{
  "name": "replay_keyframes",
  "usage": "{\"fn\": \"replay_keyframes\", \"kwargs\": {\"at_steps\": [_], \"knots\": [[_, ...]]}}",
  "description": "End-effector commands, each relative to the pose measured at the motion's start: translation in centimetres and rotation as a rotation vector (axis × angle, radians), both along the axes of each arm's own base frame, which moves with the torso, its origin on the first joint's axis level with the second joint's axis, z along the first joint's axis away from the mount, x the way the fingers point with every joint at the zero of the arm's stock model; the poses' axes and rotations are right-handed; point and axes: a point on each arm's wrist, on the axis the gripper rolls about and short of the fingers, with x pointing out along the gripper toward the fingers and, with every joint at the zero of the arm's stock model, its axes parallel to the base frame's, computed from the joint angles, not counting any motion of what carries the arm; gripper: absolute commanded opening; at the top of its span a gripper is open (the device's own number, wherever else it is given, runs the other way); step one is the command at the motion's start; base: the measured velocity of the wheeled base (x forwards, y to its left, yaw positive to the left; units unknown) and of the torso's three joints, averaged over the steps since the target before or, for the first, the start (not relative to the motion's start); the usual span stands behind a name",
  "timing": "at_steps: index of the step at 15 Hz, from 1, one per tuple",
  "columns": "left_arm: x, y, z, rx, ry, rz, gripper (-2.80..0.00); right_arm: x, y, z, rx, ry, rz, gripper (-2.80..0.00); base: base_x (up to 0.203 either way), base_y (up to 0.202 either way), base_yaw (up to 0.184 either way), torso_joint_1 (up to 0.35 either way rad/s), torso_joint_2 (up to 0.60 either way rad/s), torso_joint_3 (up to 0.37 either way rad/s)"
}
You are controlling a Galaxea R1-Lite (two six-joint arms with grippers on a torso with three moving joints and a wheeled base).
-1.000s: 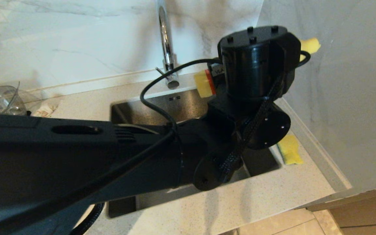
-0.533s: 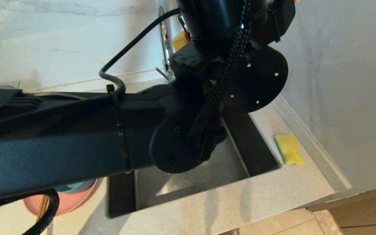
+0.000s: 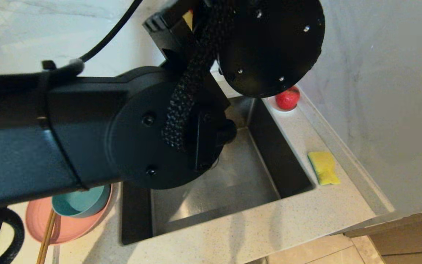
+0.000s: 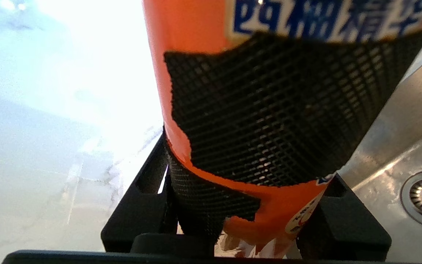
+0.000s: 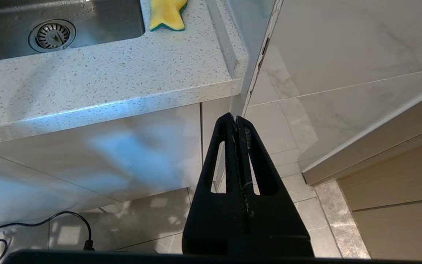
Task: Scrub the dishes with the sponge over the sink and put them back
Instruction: Place the dish soap on the table
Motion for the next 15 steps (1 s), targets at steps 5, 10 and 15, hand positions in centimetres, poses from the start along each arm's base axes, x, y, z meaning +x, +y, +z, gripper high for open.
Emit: {"fn": "replay_keyframes", "kwargs": {"at_steps": [5, 10, 15], "knots": [[-2.9, 4.0, 4.5, -0.062, -0.034, -0.023, -2.80, 0.0, 0.0, 0.0, 0.000, 0.001, 0.000, -2.80, 0.000, 0.000, 0.000, 0.000, 0.00, 0.000], [-4.4, 6.3, 6.9, -0.154, -0.133, -0.154, -2.80, 0.0, 0.0, 0.0, 0.000, -0.001, 0.000, -2.80, 0.000, 0.000, 0.000, 0.000, 0.00, 0.000], [-4.1, 7.2, 7.6, -0.383, -0.234, -0.445, -2.80, 0.0, 0.0, 0.0, 0.000, -0.001, 0.000, -2.80, 0.000, 0.000, 0.000, 0.000, 0.00, 0.000]]}}
